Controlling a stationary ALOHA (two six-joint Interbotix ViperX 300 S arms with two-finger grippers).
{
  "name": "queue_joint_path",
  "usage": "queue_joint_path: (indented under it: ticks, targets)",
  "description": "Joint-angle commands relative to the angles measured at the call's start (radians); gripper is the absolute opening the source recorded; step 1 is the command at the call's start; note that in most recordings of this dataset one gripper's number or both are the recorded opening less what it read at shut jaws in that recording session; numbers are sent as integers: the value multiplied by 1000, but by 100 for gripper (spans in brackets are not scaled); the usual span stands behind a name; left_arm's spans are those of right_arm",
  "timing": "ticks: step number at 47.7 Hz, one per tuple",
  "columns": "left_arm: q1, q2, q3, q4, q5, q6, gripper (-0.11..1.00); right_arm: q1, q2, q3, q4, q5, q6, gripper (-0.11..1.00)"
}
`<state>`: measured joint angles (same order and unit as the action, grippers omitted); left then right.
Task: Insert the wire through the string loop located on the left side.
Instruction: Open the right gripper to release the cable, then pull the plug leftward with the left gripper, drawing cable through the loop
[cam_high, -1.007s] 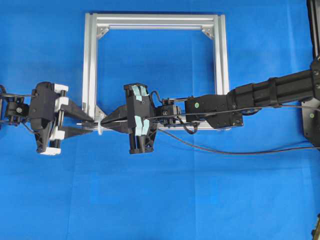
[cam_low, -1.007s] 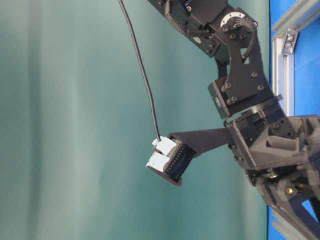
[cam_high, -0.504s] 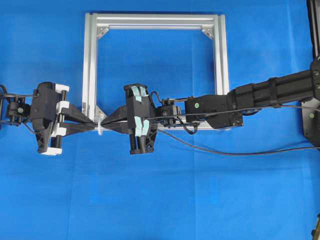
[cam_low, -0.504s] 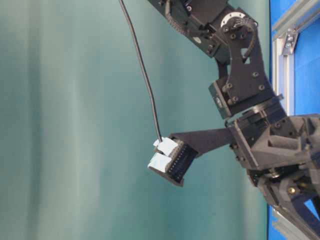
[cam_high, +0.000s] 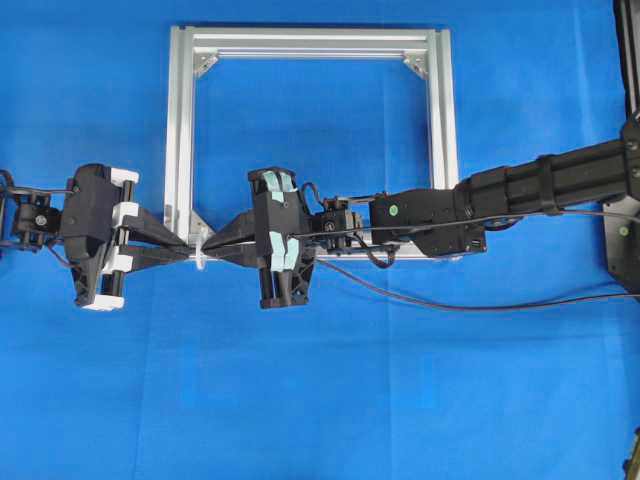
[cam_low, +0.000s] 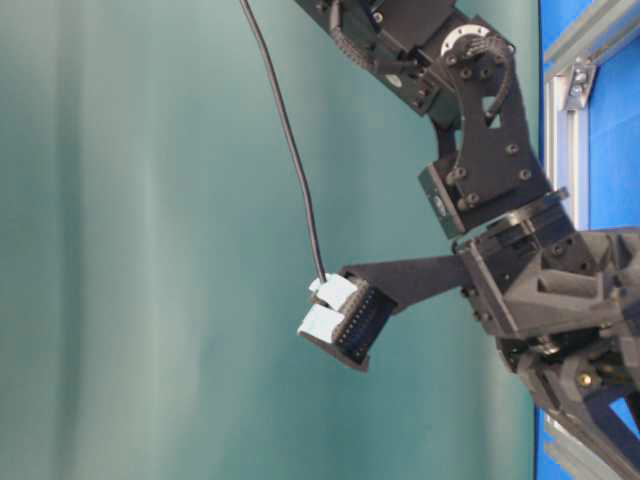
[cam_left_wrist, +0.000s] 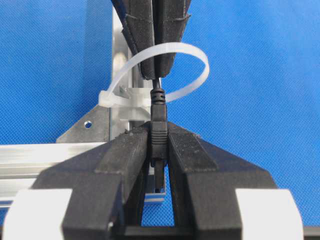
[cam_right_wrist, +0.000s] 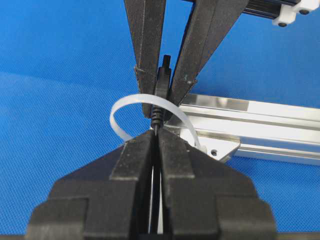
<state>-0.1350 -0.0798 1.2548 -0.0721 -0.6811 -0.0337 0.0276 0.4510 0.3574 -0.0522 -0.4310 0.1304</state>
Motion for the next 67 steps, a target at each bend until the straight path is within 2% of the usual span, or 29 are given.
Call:
queue_joint_path:
  ticks: [1,6,15,18,31,47,60,67]
  targets:
    - [-2,-12,-9,2,-5,-2,7,2,-20,-21,0,-2,2,7]
    - [-2,-12,-9,2,-5,-2,7,3,-20,-20,2,0,0,30]
    - [-2,-20,-8,2,-2,-5,7,15,-31,-12,3,2,2,86]
    - [-2,-32,0,2,8,-6,7,18,-35,-5,6,2,2,96]
    - [-2,-183,31,2,146,-6,7,31,-43,11,9,2,2,95]
    - [-2,-514,34,2,575,-9,7,37,-43,12,8,3,2,95]
    - [-2,-769,60,0,822,-11,7,37,-44,9,8,2,2,95]
    - [-2,-865,61,0,897,-35,7,38,-44,6,8,-2,0,95]
